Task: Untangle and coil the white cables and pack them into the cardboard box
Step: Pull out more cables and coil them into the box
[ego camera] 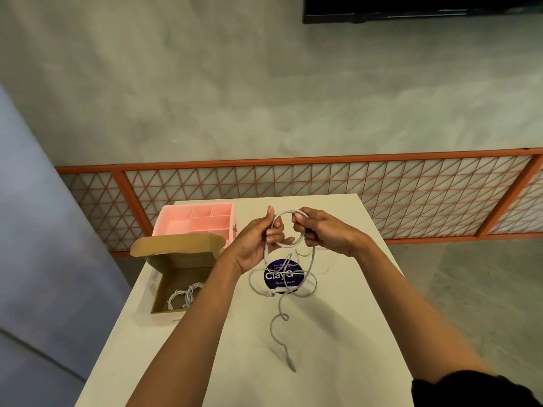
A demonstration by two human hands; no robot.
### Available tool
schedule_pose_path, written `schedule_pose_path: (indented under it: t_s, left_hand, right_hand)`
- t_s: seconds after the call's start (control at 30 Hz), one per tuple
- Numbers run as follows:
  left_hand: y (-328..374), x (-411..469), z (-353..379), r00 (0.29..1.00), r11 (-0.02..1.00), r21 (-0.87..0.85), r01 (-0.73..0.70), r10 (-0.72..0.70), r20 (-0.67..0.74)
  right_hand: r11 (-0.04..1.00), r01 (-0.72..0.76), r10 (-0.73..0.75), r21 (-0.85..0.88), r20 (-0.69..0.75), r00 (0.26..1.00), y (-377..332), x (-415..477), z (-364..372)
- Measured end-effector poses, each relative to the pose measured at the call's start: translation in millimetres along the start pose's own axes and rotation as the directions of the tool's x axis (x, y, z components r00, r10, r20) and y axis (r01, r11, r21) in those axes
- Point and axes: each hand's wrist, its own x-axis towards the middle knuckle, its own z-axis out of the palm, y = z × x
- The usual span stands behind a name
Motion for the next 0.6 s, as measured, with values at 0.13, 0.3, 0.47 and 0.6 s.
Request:
schedule_pose_path:
  t_s: [0.13, 0.3, 0.47, 0.6]
  left_hand:
    - [-4.2, 1.8, 5.2, 0.999, 0.992, -0.125, -0.033, 0.032, -0.008]
    - [-1.7, 3.2, -1.1, 0.998, 0.991, -0.114, -0.064, 0.060, -0.037]
    - [2.5, -1.0, -1.1, 1.000, 0.997, -0.071, 0.009, -0.007, 0.030]
    - [4.7, -2.5, 7.0, 0.994, 0.990, -0.126, -0.060, 0.071, 0.080]
  right_hand:
    - [1.000, -0.016, 0.016, -0.009, -0.050, 0.999, -1.4, 3.9, 1.5]
    - [0.981, 0.085, -0.107, -0.175, -0.118, 0.987, -0.2, 1.4, -4.4]
    - [0.959, 0.208, -0.262, -0.195, -0.315, 0.912, -4.8, 3.3, -14.2]
    - [0.936, 0.177, -0.286, -0.305, -0.364, 0.886, 0.4, 5.5, -12.5]
